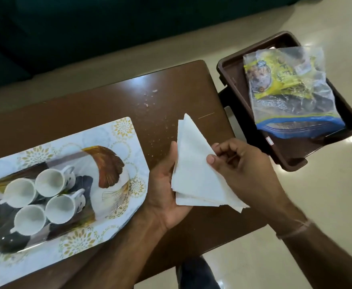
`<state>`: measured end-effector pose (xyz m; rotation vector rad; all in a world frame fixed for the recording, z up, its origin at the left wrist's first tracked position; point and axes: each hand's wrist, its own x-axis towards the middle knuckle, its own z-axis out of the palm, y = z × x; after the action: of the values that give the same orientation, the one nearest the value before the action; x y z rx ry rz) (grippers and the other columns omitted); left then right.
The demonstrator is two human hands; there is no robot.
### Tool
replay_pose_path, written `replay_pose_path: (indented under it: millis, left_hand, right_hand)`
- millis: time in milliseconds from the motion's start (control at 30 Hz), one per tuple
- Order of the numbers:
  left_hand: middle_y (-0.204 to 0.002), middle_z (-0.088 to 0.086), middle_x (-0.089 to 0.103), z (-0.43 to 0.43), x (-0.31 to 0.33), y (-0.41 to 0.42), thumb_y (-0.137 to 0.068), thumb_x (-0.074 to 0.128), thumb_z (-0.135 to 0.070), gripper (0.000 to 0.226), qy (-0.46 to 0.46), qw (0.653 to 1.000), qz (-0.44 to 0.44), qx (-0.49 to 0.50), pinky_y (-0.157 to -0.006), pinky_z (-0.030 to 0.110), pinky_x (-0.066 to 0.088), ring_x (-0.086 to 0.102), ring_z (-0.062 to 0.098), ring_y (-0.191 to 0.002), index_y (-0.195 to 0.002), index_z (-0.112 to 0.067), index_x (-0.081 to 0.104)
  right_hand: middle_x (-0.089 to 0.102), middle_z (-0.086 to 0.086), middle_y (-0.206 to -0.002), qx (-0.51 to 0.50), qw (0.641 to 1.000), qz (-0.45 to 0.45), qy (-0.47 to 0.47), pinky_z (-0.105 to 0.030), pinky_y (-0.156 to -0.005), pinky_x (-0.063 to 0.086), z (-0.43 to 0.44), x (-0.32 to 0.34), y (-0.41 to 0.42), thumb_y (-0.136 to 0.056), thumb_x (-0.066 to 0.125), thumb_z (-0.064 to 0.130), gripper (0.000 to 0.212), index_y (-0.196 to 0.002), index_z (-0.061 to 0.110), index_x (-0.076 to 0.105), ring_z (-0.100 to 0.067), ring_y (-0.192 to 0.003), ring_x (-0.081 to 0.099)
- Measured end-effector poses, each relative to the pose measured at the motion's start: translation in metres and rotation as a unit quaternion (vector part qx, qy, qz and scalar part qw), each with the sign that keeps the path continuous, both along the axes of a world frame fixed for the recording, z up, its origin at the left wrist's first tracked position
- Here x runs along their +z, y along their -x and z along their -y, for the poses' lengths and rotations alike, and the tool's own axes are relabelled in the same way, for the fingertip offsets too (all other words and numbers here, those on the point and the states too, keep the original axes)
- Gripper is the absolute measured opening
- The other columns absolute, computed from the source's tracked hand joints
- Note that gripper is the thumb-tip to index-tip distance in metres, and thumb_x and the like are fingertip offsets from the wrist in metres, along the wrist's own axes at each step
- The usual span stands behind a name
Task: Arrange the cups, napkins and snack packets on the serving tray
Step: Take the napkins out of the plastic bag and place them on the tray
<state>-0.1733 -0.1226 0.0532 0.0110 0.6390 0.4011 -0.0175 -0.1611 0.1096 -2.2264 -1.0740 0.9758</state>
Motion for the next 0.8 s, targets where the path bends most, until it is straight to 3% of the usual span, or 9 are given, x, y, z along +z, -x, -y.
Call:
replay_pose_path:
  millis: [67,167,300,400,467,533,667,733,800]
  left_hand:
    - [-0.133,0.017,0.063,0.002,0.0,0.008,-0.078,0.079,-0.034,0.057,-0.016,1.0,-0.02,0.017,-0.102,0.061,0.047,0.062,0.038,-0.117,-0.132,-0.02,0.065]
    - [-0.132,0.014,0.065,0.002,0.002,0.02,-0.087,0.067,-0.019,0.048,-0.036,0.999,-0.011,0.02,-0.097,0.056,0.05,0.066,0.034,-0.114,-0.135,-0.023,0.062]
    - [-0.145,0.014,0.056,0.001,0.002,0.038,-0.095,0.054,-0.011,0.048,-0.056,0.998,0.015,0.02,-0.108,0.056,0.042,0.057,0.035,-0.127,-0.142,-0.02,0.054]
    - [-0.15,0.013,0.05,0.001,-0.001,0.049,-0.098,0.047,-0.005,0.048,-0.067,0.996,0.038,0.046,-0.117,0.06,0.029,0.044,0.038,-0.14,-0.145,-0.017,0.05]
    - [-0.152,0.012,0.049,0.002,-0.003,0.058,-0.099,0.047,-0.001,0.049,-0.071,0.993,0.056,0.078,-0.118,0.058,0.027,0.043,0.036,-0.141,-0.146,-0.015,0.048]
    - [-0.149,0.012,0.051,0.005,-0.004,0.069,-0.097,0.051,0.002,0.048,-0.062,0.991,0.056,0.104,-0.116,0.058,0.032,0.048,0.035,-0.138,-0.142,-0.014,0.053]
    - [-0.13,0.014,0.067,0.017,-0.01,0.095,-0.083,0.074,-0.004,0.037,-0.016,0.983,-0.103,0.151,-0.096,0.052,0.054,0.064,0.032,-0.12,-0.118,-0.014,0.07]
    - [-0.119,0.012,0.073,0.027,-0.019,0.108,-0.074,0.08,-0.006,0.037,0.025,0.963,-0.192,0.189,-0.084,0.048,0.06,0.07,0.029,-0.109,-0.11,-0.014,0.074]
    - [-0.117,0.01,0.074,0.038,-0.029,0.123,-0.072,0.08,-0.004,0.047,0.061,0.942,-0.235,0.234,-0.078,0.048,0.061,0.071,0.028,-0.108,-0.117,-0.013,0.069]
  right_hand:
    - [0.062,0.013,-0.099,0.051,0.997,0.06,-0.003,-0.003,-0.058,0.04,-0.001,0.001,0.008,-0.084,0.075,0.039,0.015,-0.088,0.039,0.06,0.002,-0.08,0.06]
    - [0.049,0.012,-0.107,0.108,0.994,0.035,0.004,-0.004,-0.065,0.039,-0.005,0.001,0.016,-0.087,0.073,0.034,0.015,-0.093,0.039,0.059,0.002,-0.092,0.056]
    - [0.042,0.02,-0.104,0.167,0.986,-0.003,0.024,0.001,-0.062,0.043,-0.018,0.003,0.024,-0.089,0.071,0.028,0.015,-0.095,0.038,0.061,0.004,-0.092,0.052]
    - [0.044,0.019,-0.109,0.184,0.982,0.01,0.036,-0.005,-0.056,0.044,-0.02,0.001,0.036,-0.083,0.071,0.048,0.038,-0.11,0.041,0.044,0.001,-0.095,0.055]
    - [0.05,0.023,-0.106,0.18,0.978,-0.006,0.101,-0.005,-0.051,0.045,-0.017,-0.003,0.044,-0.076,0.074,0.058,0.058,-0.115,0.04,0.035,0.0,-0.091,0.058]
    - [0.06,0.019,-0.097,0.151,0.975,-0.057,0.151,-0.007,-0.048,0.046,-0.017,-0.007,0.046,-0.072,0.079,0.055,0.054,-0.111,0.034,0.048,-0.005,-0.083,0.064]
    - [0.074,0.008,-0.079,0.134,0.959,-0.182,0.17,-0.011,-0.052,0.048,-0.031,-0.016,0.048,-0.069,0.086,0.04,0.031,-0.087,0.02,0.071,-0.007,-0.068,0.071]
    - [0.076,0.007,-0.083,0.156,0.946,-0.206,0.196,-0.012,-0.055,0.049,-0.041,-0.025,0.06,-0.068,0.088,0.035,0.029,-0.087,0.02,0.073,-0.009,-0.073,0.073]
    - [0.076,0.007,-0.091,0.153,0.936,-0.232,0.216,-0.015,-0.058,0.052,-0.051,-0.04,0.077,-0.067,0.091,0.025,0.034,-0.095,0.021,0.072,-0.013,-0.083,0.073]
